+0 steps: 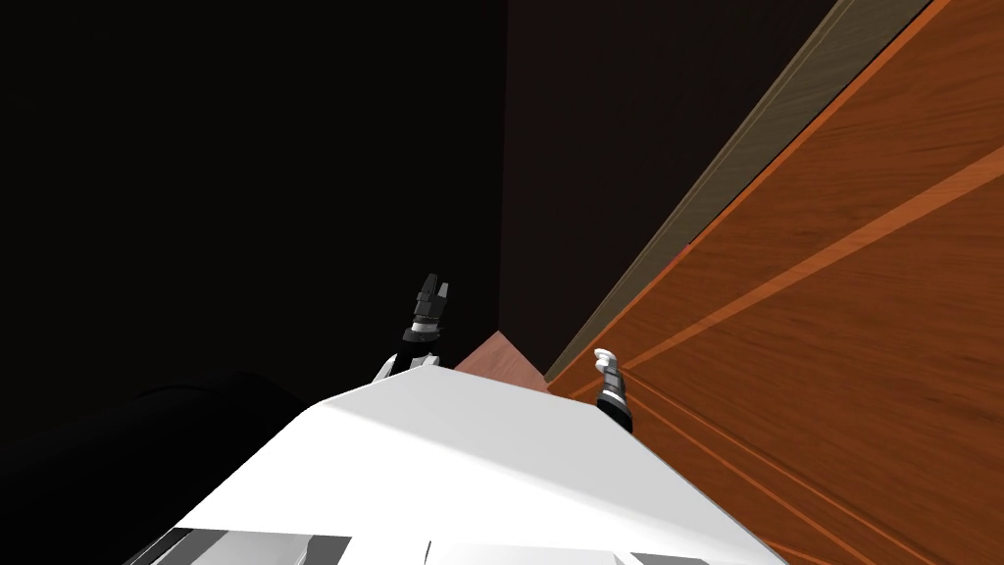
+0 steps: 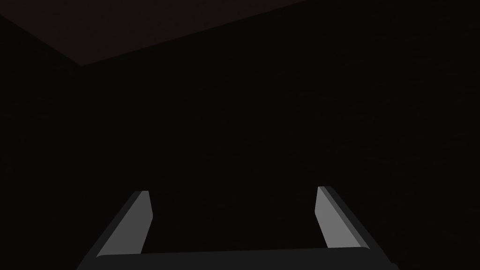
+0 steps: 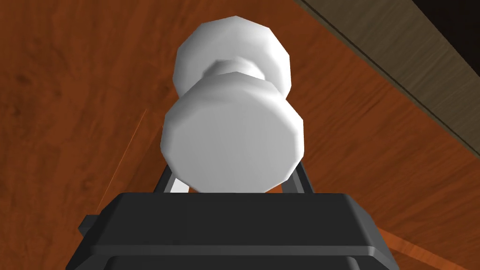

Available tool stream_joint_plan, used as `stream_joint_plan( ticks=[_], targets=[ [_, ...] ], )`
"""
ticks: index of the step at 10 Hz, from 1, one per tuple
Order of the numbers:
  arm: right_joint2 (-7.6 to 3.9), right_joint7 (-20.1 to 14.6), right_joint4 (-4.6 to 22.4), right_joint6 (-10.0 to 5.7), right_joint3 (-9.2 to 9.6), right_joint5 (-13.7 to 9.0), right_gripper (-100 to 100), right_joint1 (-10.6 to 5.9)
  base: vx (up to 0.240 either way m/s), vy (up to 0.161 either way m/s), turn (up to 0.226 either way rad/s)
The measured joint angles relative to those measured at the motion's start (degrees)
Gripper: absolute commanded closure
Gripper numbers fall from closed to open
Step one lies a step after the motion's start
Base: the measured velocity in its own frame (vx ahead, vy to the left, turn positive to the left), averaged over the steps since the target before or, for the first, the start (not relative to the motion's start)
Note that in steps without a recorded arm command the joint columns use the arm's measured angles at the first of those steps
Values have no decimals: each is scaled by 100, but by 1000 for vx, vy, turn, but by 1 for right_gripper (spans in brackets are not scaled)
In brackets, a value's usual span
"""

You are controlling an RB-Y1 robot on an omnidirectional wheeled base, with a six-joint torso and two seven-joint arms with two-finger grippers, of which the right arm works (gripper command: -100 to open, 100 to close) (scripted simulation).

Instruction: Pull the door open

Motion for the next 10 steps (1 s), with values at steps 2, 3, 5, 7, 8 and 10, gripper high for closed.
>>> stream_joint_plan(
  ticks=[2,3,5,7,8,10],
  targets=[
    [-39,-235,97,-58,42,-81,100,-37,-28,0,15],
    [-27,-339,2,-13,68,-106,100,9,-30,-5,19],
    [-52,-638,-46,21,154,-228,100,51,-33,-2,32],
    [-88,-923,31,-20,213,-319,100,27,-35,-6,16],
    [-101,-1041,61,-41,238,-348,100,21,-27,4,21],
    [-143,-1289,146,-72,289,-433,100,-18,-24,5,11]
  ],
)
